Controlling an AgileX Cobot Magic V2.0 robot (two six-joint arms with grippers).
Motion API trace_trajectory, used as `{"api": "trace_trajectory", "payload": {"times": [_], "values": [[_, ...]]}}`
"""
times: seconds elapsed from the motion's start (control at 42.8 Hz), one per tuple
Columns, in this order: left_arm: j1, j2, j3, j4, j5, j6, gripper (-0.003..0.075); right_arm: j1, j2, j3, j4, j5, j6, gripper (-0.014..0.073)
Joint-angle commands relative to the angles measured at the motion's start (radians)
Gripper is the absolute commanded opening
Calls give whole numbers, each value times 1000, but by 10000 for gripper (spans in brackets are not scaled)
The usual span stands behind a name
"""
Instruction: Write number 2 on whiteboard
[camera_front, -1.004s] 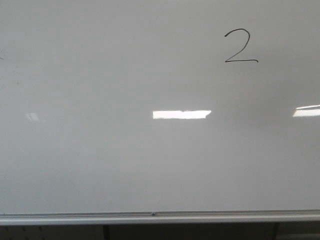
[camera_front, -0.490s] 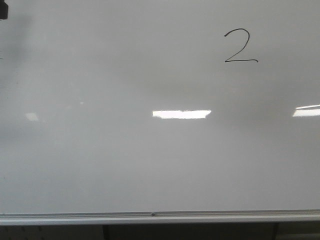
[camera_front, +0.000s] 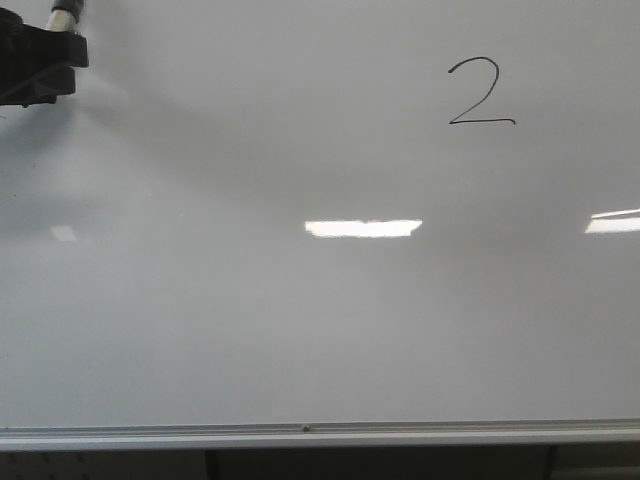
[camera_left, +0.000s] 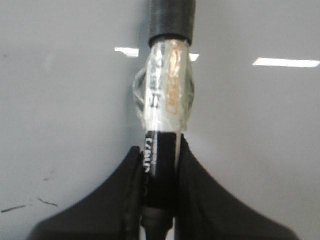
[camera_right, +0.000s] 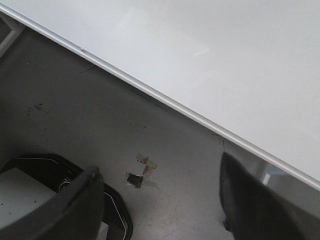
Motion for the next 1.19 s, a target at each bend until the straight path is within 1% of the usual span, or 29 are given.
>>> {"api": "trace_trajectory", "payload": {"times": [0.0,0.07,0.14,0.233,0.327,0.42,0.56,0.63,0.724,0.864,0.911,1.027,1.167], "values": [[19,-14,-36,-37,-88,-9,21,-7,-6,-28,33,-40,2,518],[19,-8,-36,-33,-85,1,58,-7,-6,-28,40,-38,2,518],[19,0,-37,-29,-89,24,137,-7,-6,-28,42,-38,2,518],[19,6,-37,-29,-82,24,266,-7,-6,-28,42,-37,2,518],[19,8,-37,-29,-76,24,351,-7,-6,-28,43,-37,2,518],[19,3,-37,-17,-72,24,395,-7,-6,-28,43,-37,2,518],[19,-61,-38,17,33,24,400,-7,-6,-28,43,-37,3,518],[17,-124,-38,42,115,24,400,-7,-6,-29,43,-37,3,518],[7,-218,-38,117,245,24,400,-7,-6,-33,43,-37,3,518],[-39,-396,-38,128,498,24,400,-7,-6,-45,42,-24,50,518],[-67,-461,-38,130,595,25,400,-7,-6,-60,42,-4,75,518],[-140,-604,-38,132,790,31,400,-7,-6,-107,35,66,110,518],[-275,-752,-38,126,1064,49,400,-7,-7,-172,-23,141,175,518]]}}
